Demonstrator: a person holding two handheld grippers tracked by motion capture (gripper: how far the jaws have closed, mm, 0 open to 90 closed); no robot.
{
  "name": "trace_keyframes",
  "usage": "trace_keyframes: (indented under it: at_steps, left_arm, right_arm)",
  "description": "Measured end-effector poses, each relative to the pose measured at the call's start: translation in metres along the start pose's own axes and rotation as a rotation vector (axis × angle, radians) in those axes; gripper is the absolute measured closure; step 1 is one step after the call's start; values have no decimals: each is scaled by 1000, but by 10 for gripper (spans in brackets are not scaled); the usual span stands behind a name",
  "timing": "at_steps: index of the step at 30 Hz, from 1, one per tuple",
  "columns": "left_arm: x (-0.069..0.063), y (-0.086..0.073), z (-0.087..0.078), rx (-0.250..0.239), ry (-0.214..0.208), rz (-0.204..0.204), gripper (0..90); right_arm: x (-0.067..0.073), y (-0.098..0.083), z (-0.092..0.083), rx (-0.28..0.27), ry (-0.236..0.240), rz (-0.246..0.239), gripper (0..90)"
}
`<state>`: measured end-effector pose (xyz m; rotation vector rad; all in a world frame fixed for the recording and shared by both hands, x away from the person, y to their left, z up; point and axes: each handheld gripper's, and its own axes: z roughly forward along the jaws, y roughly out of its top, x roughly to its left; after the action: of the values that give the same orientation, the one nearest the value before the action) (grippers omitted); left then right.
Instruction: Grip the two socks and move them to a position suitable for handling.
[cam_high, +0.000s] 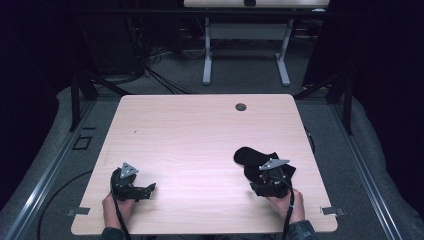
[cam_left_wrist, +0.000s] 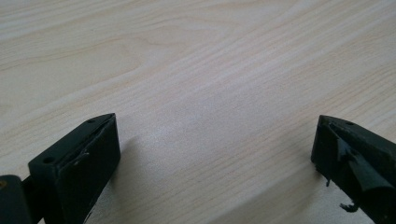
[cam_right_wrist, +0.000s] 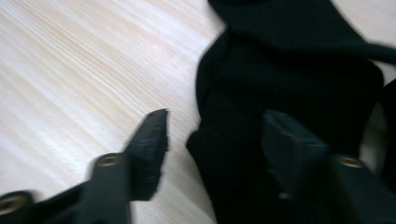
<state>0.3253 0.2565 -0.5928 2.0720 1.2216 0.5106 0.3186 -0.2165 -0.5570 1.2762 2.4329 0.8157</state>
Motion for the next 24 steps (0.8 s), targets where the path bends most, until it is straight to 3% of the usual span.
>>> trace_keyframes:
  at_steps: [4,7,9,14,20,24]
  left_arm:
    - [0,0,0,0,-1,-1,11]
    - [0,0,0,0,0,0,11]
    - [0,0,0,0,-1,0,11]
    - [0,0,0,2,-1,0,11]
    - [0,0,0,2,0,0,11]
    - [0,0,0,3,-1,0,11]
  right_arm:
    - [2,-3,7,28,-32,-6,596]
    - [0,-5,6,14,-48,-2,759]
    - [-2,-7,5,5,-49,-2,811]
    - [-5,-7,-1,-18,-26,-17,835]
    - [-7,-1,-28,-109,27,6,833]
    - [-3,4,-41,-143,67,-11,834]
